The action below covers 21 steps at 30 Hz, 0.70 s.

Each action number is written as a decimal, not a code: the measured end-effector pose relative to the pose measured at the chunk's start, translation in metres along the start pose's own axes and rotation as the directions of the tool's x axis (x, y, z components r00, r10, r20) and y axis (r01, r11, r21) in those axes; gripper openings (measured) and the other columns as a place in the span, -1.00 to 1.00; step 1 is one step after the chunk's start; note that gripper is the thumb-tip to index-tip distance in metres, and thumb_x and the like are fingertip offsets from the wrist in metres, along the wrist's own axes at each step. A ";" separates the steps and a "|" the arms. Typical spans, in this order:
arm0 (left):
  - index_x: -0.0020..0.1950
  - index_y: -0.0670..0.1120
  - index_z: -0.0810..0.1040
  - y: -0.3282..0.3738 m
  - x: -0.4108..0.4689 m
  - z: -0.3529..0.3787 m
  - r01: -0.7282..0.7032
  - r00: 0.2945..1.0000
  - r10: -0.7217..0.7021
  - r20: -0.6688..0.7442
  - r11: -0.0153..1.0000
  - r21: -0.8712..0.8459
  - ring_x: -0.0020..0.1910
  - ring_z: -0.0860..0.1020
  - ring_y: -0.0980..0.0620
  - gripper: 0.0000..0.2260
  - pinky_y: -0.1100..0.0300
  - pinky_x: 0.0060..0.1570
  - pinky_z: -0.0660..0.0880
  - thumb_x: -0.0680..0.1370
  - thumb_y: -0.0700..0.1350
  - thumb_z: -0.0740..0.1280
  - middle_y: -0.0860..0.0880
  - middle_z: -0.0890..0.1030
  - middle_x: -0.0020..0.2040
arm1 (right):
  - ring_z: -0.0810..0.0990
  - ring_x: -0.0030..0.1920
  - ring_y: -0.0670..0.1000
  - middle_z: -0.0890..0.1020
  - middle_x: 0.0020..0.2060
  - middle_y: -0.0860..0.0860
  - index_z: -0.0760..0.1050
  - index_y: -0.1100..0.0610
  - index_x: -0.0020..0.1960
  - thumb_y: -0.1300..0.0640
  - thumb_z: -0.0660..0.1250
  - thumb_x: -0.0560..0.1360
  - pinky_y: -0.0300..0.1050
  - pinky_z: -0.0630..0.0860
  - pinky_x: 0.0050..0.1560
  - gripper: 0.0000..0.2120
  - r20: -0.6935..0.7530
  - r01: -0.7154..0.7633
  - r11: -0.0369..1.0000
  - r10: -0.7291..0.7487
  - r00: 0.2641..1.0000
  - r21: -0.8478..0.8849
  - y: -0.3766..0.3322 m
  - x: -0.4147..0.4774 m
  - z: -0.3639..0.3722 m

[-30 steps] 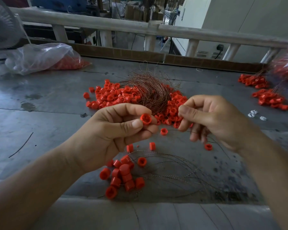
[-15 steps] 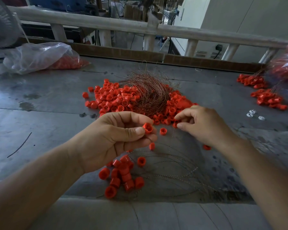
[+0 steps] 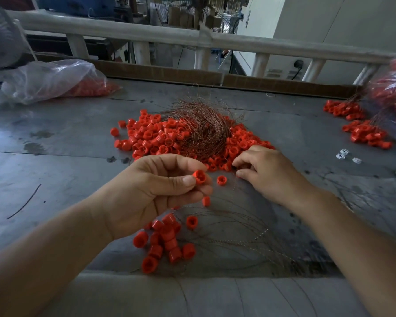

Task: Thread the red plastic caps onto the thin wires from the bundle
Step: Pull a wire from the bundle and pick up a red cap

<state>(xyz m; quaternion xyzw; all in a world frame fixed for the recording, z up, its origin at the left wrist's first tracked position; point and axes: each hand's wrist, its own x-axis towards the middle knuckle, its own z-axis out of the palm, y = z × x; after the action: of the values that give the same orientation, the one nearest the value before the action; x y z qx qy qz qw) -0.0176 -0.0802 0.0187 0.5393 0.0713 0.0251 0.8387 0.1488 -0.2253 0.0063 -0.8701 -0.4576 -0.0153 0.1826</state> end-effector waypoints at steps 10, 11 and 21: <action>-0.23 -0.17 0.67 0.002 0.002 0.001 0.019 1.000 -0.019 -0.016 1.000 0.006 -0.24 0.67 -0.01 -0.81 0.28 -0.31 0.58 0.31 -0.35 0.29 -0.18 0.66 -0.24 | 0.46 -0.35 -0.24 0.51 -0.35 -0.19 0.50 0.01 -0.21 0.24 0.42 0.39 -0.53 0.31 -0.30 -0.84 -0.079 -0.041 0.984 0.056 0.995 0.173 0.001 -0.004 -0.008; -0.23 -0.18 0.67 0.002 0.001 0.001 0.020 1.000 -0.020 -0.017 1.000 0.008 -0.24 0.67 -0.02 -0.80 0.28 -0.30 0.58 0.31 -0.35 0.28 -0.18 0.66 -0.24 | 0.48 -0.37 -0.26 0.52 -0.34 -0.19 0.52 0.01 -0.17 0.27 0.42 0.39 -0.55 0.32 -0.30 -0.82 -0.095 -0.053 0.968 0.078 0.992 0.246 0.000 -0.004 -0.010; -0.23 -0.18 0.68 0.000 -0.002 0.003 -0.013 0.998 0.017 -0.057 0.997 0.073 -0.25 0.67 -0.03 -0.82 0.28 -0.30 0.58 0.27 -0.32 0.32 -0.18 0.67 -0.24 | 0.63 -0.29 -0.09 0.62 -0.29 -0.07 0.51 -0.07 -0.24 0.26 0.49 0.30 -0.27 0.56 -0.18 -0.74 -0.080 0.059 0.806 -0.014 0.997 0.589 -0.037 -0.018 -0.019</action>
<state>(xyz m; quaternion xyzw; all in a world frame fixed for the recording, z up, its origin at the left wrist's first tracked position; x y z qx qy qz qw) -0.0190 -0.0833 0.0199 0.5691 0.0920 0.0443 0.8159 0.1118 -0.2269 0.0315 -0.7602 -0.4496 0.0931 0.4597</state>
